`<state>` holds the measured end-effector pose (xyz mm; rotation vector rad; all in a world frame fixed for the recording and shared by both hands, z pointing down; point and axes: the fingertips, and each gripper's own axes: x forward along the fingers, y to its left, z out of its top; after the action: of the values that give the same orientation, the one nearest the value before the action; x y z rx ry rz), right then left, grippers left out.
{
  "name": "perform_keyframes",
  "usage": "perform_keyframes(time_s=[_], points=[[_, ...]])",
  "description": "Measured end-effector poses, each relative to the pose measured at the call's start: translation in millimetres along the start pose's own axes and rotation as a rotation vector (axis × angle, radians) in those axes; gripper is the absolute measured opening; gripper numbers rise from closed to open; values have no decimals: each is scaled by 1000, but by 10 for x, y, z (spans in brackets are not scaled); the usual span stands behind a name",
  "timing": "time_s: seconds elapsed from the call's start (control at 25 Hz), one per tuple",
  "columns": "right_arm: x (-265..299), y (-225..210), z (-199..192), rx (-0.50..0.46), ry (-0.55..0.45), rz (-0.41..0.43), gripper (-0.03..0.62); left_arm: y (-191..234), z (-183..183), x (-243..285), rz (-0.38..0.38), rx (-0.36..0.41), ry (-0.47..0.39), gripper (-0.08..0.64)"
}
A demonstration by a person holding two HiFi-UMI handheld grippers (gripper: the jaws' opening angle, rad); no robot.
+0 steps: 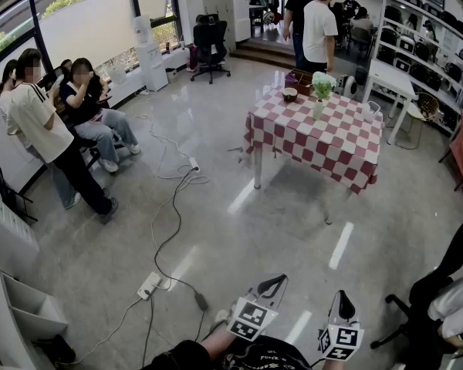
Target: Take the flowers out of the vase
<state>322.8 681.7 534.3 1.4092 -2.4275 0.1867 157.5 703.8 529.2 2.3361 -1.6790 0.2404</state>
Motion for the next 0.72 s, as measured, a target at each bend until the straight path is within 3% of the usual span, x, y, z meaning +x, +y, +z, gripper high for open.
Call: perform_keyframes(time_s=[0.4, 0.72], points=[[45, 73, 12, -27, -15, 32, 5, 59, -31, -25, 35, -13, -19, 11], [29, 20, -9, 43, -32, 17, 6, 26, -71, -23, 23, -16, -11, 11]])
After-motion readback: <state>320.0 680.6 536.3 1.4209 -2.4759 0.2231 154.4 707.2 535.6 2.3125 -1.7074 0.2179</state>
